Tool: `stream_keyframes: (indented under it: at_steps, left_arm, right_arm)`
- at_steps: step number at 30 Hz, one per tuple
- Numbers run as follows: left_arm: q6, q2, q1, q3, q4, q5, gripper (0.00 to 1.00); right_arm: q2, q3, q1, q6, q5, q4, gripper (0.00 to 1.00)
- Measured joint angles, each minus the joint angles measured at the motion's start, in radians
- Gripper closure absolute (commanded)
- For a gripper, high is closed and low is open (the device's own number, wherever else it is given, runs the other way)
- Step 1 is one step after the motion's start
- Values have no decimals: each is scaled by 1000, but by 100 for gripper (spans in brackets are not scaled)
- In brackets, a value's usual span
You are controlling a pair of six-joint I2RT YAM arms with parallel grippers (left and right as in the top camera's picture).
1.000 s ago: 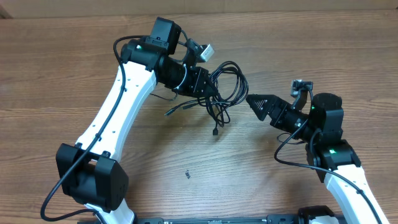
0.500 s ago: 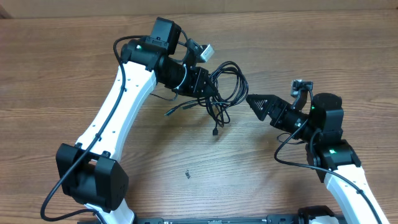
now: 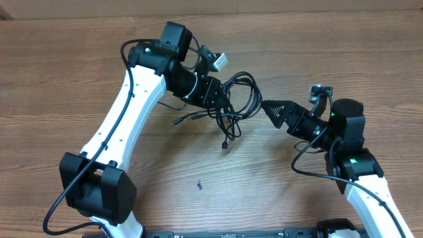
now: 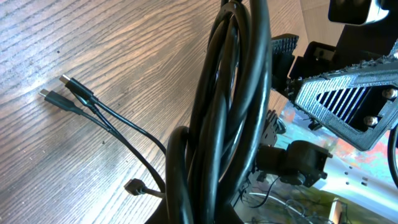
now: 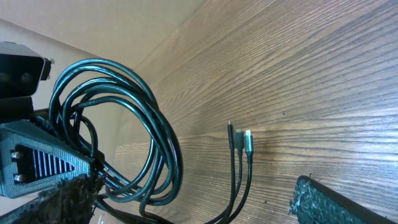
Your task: Untangle cables
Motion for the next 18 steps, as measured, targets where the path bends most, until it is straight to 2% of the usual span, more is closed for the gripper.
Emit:
stream_keyframes:
  at_steps: [18]
  left_arm:
    - [11, 0, 0, 0, 1, 0, 96]
  right_arm:
    - [0, 0, 0, 0, 0, 0, 0]
